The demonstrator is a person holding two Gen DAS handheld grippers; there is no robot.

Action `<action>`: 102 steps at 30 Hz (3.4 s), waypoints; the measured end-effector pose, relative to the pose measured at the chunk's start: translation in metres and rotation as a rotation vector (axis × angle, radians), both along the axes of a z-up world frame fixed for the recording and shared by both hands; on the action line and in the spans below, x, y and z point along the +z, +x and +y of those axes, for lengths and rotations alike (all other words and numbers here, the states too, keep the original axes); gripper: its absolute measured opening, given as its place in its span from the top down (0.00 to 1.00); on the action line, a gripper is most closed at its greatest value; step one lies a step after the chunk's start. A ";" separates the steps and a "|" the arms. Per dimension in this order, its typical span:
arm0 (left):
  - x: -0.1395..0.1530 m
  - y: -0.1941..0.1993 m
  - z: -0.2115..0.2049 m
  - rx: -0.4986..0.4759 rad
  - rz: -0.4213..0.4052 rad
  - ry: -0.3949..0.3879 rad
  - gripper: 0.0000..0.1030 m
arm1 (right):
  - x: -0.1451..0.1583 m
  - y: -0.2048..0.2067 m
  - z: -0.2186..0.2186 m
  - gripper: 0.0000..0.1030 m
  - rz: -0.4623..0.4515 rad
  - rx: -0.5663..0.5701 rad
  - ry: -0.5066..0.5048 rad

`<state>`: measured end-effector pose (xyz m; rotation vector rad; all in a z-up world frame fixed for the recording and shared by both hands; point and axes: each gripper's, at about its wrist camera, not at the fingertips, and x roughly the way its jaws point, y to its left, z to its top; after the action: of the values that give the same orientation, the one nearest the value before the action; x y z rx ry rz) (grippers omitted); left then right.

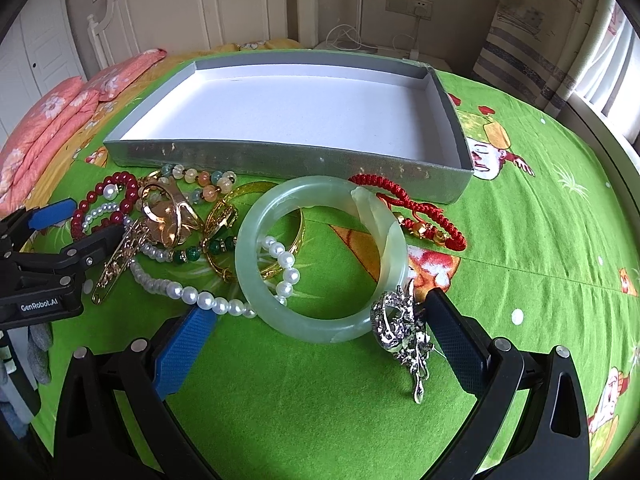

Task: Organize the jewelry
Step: 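Grasp the pale green jade bangle with the right tool and lift it, then grasp the dark red bead bracelet with the left tool while the right tool carries the bangle toward the tray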

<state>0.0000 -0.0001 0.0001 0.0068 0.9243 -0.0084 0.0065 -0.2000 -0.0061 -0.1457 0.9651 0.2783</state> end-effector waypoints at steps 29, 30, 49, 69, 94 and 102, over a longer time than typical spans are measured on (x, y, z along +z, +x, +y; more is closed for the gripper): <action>0.030 -0.057 0.023 -0.067 -0.236 -0.152 0.02 | 0.015 0.007 -0.013 0.04 -0.019 0.011 0.154; 0.032 -0.060 0.020 -0.076 -0.250 -0.136 0.02 | 0.013 0.008 -0.010 0.06 -0.019 0.010 0.134; 0.039 -0.046 -0.036 -0.191 -0.208 -0.080 0.04 | 0.022 -0.021 -0.040 0.26 -0.114 0.013 0.229; 0.023 -0.063 -0.024 -0.158 -0.148 -0.066 0.09 | 0.005 -0.047 -0.060 0.09 -0.009 0.049 0.132; 0.019 -0.011 0.045 -0.011 -0.006 -0.282 0.19 | 0.031 -0.056 -0.076 0.22 -0.190 -0.004 0.202; 0.015 0.002 0.073 0.067 0.045 -0.358 0.62 | 0.033 -0.059 -0.079 0.22 -0.203 -0.007 0.232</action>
<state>0.0018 0.0729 0.0153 -0.3574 0.9569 -0.1122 -0.0526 -0.2788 0.0265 0.0417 0.7260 0.3595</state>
